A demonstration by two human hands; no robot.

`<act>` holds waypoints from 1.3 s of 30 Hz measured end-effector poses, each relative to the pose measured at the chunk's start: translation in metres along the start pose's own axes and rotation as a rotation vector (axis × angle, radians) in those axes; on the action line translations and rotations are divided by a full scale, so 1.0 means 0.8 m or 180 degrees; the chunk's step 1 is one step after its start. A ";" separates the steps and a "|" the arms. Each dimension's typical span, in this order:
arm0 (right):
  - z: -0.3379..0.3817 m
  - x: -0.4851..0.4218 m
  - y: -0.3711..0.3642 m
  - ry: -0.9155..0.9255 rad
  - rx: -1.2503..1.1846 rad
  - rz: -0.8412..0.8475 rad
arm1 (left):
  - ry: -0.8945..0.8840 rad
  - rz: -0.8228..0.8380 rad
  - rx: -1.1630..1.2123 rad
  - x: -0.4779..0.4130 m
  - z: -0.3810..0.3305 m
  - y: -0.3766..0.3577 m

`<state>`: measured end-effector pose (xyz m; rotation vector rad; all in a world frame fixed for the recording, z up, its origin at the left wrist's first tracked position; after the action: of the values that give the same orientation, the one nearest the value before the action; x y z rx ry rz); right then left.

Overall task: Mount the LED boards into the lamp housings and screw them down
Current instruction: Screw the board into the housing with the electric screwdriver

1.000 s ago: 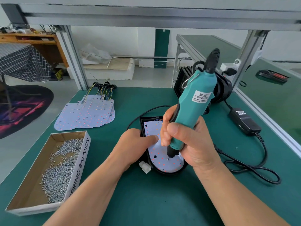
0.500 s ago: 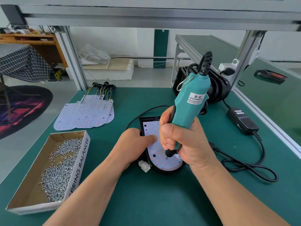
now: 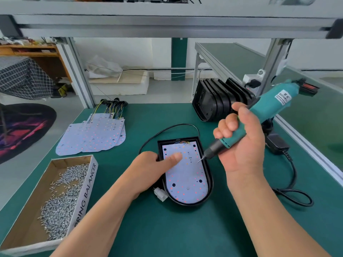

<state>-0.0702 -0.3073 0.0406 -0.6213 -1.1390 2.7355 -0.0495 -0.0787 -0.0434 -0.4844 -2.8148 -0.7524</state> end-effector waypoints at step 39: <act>-0.003 0.005 0.000 0.0043 -0.0534 -0.0328 | -0.0092 0.0977 0.2609 0.042 -0.038 -0.056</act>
<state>-0.0725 -0.3048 0.0378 -0.5816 -1.3672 2.5653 -0.0940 -0.1221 -0.0289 -0.7234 -2.6562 0.4623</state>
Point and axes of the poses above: each hand's wrist, its own x-axis away from the middle knuckle, its own y-axis out of the back of the hand, z = x × y, the point moved 8 cm from there along -x, towards the middle knuckle, and after that the axes turned 4 degrees about z, right-handed, at the moved point
